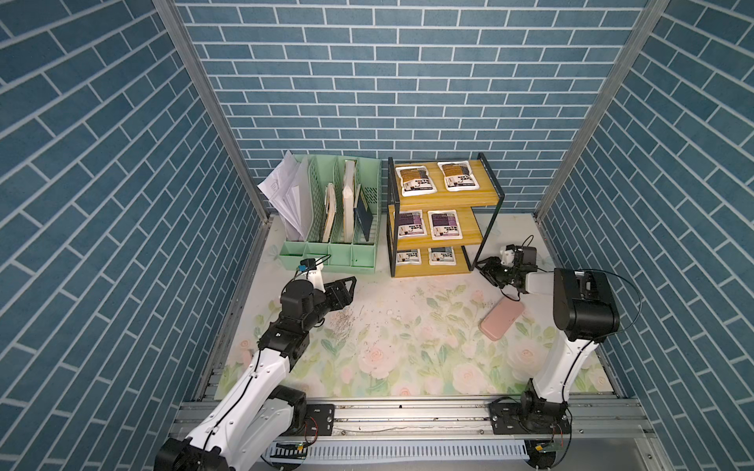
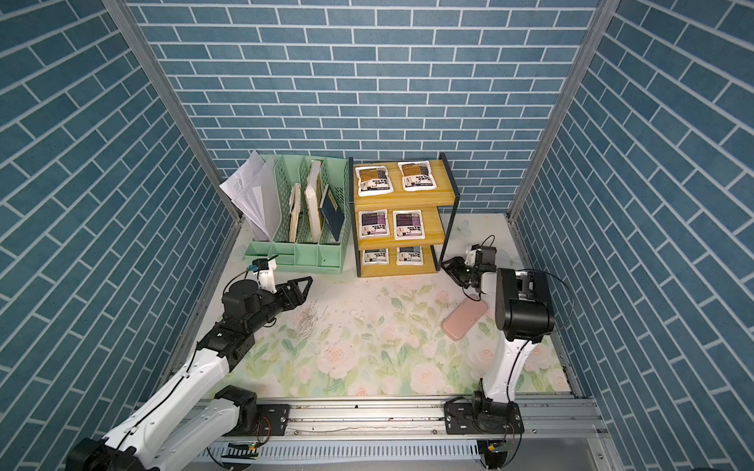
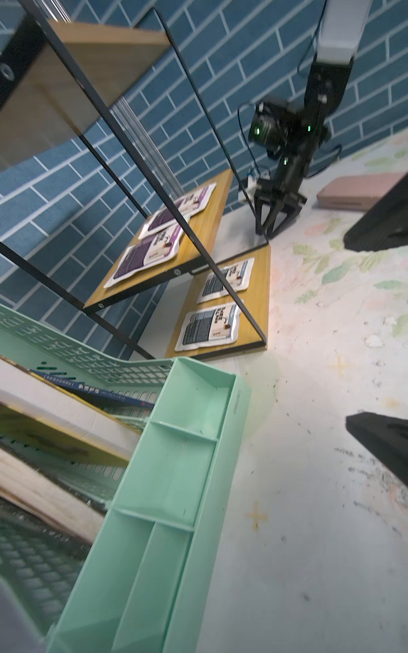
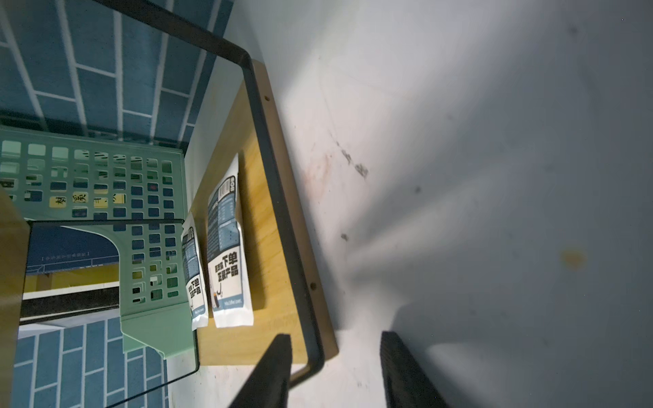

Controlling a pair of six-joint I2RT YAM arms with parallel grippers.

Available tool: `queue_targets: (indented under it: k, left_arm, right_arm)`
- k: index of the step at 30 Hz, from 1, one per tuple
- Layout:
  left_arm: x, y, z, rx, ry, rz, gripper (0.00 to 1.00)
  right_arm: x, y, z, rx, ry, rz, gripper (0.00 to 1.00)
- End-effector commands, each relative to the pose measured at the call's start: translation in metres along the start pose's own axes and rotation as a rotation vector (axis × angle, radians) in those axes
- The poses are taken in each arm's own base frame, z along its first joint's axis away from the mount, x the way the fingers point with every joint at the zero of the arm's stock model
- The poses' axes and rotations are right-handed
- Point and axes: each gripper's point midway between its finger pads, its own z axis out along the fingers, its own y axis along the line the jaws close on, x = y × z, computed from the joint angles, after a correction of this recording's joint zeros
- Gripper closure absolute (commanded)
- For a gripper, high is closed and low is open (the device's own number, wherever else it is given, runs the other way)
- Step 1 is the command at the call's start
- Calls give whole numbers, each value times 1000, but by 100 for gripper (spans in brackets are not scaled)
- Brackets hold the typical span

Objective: Place the bagged coffee beans on the shelf by color
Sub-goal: Adjust the shelf at the center of the board, then reset both arms

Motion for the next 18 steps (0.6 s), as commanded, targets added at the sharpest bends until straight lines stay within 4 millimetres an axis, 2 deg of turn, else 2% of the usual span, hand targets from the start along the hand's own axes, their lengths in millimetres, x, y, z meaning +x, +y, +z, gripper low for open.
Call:
queue_targets:
  k: [1,2,5,7,8,11,14,16,18]
  left_arm:
    - [-11,31,-6,-144,-127,-17,0]
    - [-16,27,-9,-118,-175,4,0]
    - [-29,27,-22,-172,-292,93,0]
    - [-34,42,-26,-323,-305,177,0]
    - [-37,51,-29,-402,-315,216,0]
    - [-50,70,-43,-562,-386,264,0]
    - [-66,63,-42,-568,-435,353,0]
    - [-73,61,-43,-578,-476,405,0]
    - [-80,65,-42,-559,-517,444,0]
  right_arm:
    - [9,-4,-37,171,-48,-76,29]
    - [3,-20,-58,297,-112,-67,1]
    - [-6,-43,-119,525,-307,-51,0]
    - [-9,-49,-154,615,-436,-56,0]
    - [-13,-44,-168,629,-491,-113,0]
    - [-18,-13,-191,600,-599,-413,0]
    - [-21,5,-209,550,-742,-569,0]
    - [-20,13,-209,484,-818,-651,0]
    - [-14,22,-200,404,-855,-746,0]
